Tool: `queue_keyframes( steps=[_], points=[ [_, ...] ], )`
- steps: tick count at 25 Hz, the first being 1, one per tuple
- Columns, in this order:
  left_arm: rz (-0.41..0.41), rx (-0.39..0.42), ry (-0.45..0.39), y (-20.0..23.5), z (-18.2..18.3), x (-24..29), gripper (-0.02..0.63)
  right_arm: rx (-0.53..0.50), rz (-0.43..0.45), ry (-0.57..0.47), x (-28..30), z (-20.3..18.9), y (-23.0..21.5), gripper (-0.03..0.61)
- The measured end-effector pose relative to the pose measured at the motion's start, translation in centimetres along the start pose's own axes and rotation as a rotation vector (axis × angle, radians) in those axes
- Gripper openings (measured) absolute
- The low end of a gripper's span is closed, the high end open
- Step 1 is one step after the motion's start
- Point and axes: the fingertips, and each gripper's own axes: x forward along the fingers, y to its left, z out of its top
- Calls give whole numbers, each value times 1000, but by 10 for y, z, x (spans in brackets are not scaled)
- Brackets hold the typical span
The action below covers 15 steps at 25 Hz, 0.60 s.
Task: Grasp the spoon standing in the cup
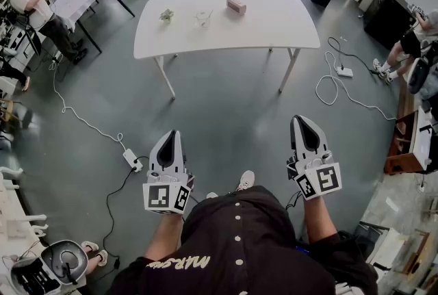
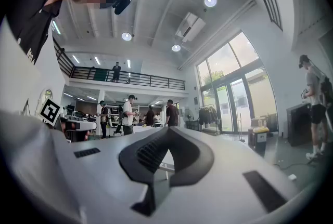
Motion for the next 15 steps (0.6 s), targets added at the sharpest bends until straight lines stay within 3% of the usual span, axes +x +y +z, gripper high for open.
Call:
queue_keyframes(
  steps=[15],
  points=[
    [-5,-3,4,-1,-3,-3,11,37,12,-18,-5,1,4,2]
  ],
)
